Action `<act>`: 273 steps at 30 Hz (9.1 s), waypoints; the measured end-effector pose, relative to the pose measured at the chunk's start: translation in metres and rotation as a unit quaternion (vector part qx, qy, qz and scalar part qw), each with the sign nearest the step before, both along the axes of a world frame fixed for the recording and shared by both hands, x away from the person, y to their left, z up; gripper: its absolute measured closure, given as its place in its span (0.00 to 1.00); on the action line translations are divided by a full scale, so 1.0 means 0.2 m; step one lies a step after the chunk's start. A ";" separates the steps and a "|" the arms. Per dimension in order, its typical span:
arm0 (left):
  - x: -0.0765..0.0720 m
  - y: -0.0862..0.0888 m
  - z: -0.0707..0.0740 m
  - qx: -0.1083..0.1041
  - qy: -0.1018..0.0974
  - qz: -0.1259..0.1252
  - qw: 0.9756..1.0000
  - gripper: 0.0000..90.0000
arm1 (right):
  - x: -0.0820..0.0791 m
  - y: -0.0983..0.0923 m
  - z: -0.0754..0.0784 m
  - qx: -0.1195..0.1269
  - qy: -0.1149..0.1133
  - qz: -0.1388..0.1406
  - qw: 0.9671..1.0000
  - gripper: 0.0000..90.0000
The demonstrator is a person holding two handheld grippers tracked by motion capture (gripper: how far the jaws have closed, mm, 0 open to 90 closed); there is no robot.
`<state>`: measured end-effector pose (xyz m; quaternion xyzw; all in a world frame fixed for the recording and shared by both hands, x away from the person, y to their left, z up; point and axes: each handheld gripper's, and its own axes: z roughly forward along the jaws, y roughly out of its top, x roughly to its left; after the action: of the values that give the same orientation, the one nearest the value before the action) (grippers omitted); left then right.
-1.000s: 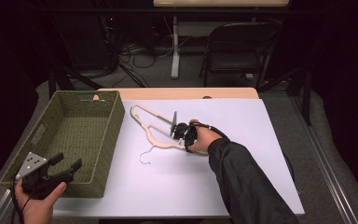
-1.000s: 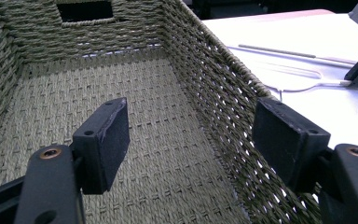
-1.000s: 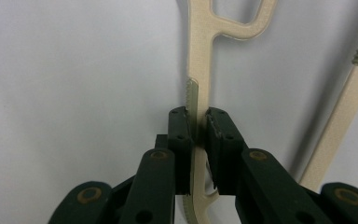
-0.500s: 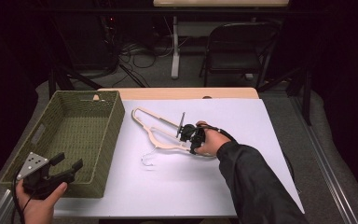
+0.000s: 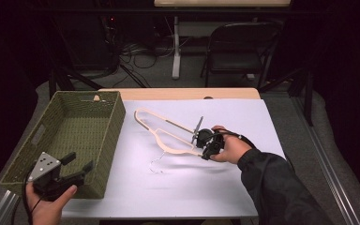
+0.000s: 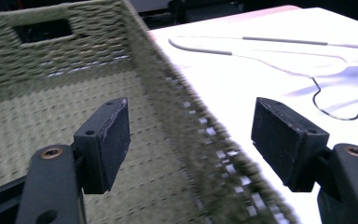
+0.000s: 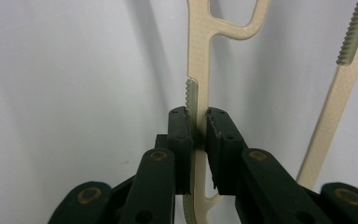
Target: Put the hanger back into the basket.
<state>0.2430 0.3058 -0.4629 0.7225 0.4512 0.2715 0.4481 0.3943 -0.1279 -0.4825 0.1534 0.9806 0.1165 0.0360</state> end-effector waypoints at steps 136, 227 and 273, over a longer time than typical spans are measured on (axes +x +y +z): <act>0.33 -0.99 -0.35 0.424 -0.148 -0.298 0.842 0.94 | -0.20 -0.23 0.08 0.011 -0.093 -0.002 0.996 0.54; 0.50 -0.77 0.10 0.170 0.143 -0.154 0.963 0.97 | -0.32 -0.41 0.08 0.050 -0.138 -0.062 0.987 0.50; 0.55 -0.20 0.39 -0.046 0.333 -0.182 0.924 0.97 | -0.37 -0.46 0.01 0.069 -0.103 -0.097 0.988 0.39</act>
<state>0.3528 0.2657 -0.3856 0.8197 0.4469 -0.0915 0.3464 0.3196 -0.2189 -0.4801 0.2368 0.9419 0.1948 0.1371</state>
